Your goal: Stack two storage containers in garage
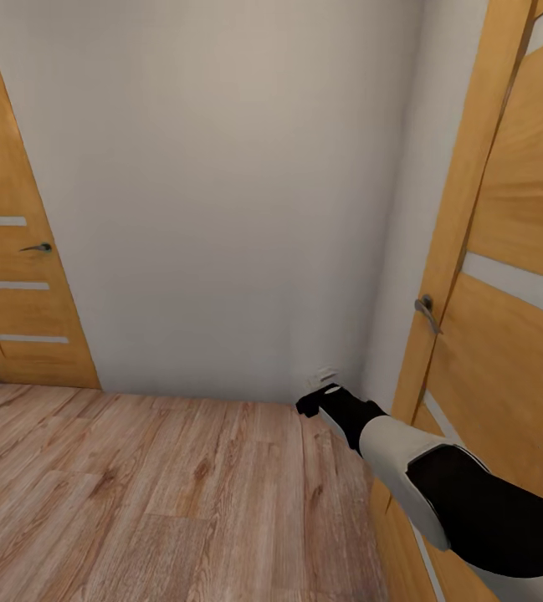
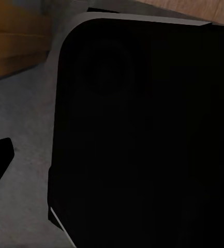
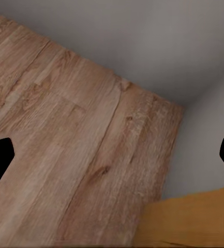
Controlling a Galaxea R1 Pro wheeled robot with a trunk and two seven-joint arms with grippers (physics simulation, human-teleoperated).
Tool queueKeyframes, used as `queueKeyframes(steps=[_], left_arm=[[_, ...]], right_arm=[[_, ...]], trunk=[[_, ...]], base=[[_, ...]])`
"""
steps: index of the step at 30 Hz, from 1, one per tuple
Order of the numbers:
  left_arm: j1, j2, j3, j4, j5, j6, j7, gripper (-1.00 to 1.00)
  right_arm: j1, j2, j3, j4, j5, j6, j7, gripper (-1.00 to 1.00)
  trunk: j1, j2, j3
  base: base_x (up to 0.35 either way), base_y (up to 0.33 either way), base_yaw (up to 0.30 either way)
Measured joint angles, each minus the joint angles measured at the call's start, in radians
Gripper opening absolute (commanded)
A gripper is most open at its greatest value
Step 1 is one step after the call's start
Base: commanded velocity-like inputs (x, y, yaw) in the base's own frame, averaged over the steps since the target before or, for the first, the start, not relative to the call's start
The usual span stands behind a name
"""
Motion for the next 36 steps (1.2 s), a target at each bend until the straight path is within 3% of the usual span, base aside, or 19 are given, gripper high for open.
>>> queueKeyframes(steps=[23, 36], left_arm=[[0.000, 0.002, 0.000, 0.000, 0.001, 0.000, -0.001, 1.00], [0.000, 0.002, 0.000, 0.000, 0.001, 0.000, -0.001, 1.00]], right_arm=[[0.001, 0.000, 0.000, 0.037, -0.012, 0.008, -0.005, 1.00], [0.000, 0.000, 0.000, 0.038, -0.018, 0.005, -0.004, 1.00]], trunk=[[0.000, 0.000, 0.000], [0.000, 0.000, 0.000]], base=[[0.293, 0.000, 0.003], [0.074, 0.000, 0.227]])
